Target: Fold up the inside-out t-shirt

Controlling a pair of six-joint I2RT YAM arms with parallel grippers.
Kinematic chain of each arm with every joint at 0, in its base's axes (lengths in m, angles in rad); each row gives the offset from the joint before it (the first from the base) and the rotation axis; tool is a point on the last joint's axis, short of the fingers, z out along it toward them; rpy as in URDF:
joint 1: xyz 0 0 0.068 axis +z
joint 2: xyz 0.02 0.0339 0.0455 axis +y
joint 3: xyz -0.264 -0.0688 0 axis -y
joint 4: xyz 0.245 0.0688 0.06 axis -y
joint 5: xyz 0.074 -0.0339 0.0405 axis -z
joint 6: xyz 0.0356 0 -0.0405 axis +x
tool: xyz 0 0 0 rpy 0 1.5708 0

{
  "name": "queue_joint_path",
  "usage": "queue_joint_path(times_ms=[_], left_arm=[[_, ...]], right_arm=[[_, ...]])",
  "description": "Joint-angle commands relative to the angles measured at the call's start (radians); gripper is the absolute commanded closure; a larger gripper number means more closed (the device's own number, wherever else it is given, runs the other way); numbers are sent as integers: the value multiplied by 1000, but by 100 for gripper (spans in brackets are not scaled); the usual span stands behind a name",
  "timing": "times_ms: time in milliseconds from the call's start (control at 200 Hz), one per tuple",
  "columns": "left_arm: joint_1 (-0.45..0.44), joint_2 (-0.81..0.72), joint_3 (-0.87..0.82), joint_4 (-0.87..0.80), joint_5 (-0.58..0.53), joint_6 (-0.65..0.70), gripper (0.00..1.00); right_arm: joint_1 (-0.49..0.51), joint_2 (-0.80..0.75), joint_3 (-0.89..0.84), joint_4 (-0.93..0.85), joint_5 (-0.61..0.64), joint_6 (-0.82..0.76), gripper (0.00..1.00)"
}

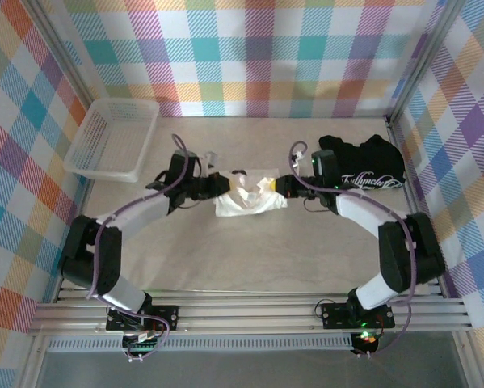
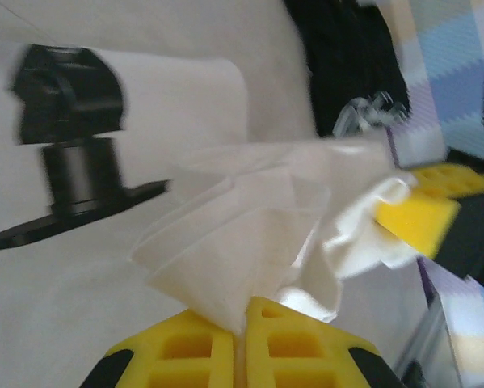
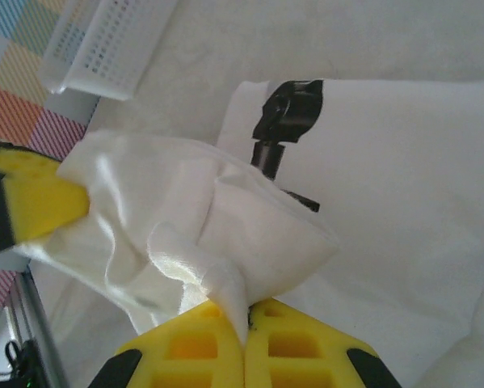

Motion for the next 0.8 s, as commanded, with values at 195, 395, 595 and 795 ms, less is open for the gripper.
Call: queue_joint_path(times_ms=[195, 395, 595, 795], left_arm=[[13, 47, 71, -84, -156, -9, 100], [74, 181, 141, -130, -182, 10, 100], [99, 325, 213, -139, -224, 30, 96], [123, 420, 291, -157, -291, 45, 78]], right_arm=[[4, 5, 88, -100, 110, -28, 100], [4, 219, 287, -183, 128, -82, 100], [3, 461, 472, -240, 122, -93, 93], [3, 619, 689, -386, 193, -121, 71]])
